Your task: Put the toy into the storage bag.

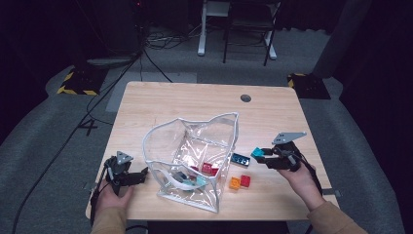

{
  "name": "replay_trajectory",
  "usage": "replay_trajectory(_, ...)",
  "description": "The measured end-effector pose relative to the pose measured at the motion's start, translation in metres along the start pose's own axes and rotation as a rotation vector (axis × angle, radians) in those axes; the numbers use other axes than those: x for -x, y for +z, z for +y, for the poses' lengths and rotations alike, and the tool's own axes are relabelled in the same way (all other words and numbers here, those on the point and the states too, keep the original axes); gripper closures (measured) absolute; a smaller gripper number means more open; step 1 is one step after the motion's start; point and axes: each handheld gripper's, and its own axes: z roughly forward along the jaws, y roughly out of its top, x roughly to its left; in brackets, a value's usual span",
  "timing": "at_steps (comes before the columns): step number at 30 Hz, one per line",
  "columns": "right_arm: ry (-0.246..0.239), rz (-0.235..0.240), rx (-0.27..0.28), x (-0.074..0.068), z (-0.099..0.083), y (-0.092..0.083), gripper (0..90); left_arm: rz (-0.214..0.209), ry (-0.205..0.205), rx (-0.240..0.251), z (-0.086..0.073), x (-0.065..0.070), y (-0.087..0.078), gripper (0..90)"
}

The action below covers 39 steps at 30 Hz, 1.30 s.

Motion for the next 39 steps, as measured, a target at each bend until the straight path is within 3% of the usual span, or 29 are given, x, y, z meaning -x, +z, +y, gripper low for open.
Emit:
replay_trajectory(7, -0.002, 0.035, 0.024, -0.004, 0.022, -0.026, 58.5, 0.001, 0.000, 0.000, 0.000, 0.000, 0.000, 11.6)
replay_trajectory(14, -0.044, 0.060, 0.062, -0.014, 0.054, -0.053, 58.5, -0.001, 0.000, 0.001, 0.000, 0.000, 0.000, 11.6)
replay_trajectory(20, -0.074, 0.075, 0.081, -0.020, 0.077, -0.065, 58.6, 0.001, 0.000, 0.000, 0.000, 0.000, 0.000, 11.6)
replay_trajectory(29, -0.124, 0.119, 0.107, -0.033, 0.121, -0.073, 58.5, 0.001, -0.002, 0.002, 0.000, 0.000, 0.000, 11.6)
replay_trajectory(33, -0.135, 0.150, 0.107, -0.041, 0.139, -0.070, 58.6, 0.001, -0.002, 0.002, 0.000, 0.000, 0.000, 11.6)
replay_trajectory(39, -0.162, 0.161, 0.106, -0.054, 0.158, -0.064, 58.5, 0.000, 0.000, 0.001, 0.000, 0.000, 0.000, 11.6)
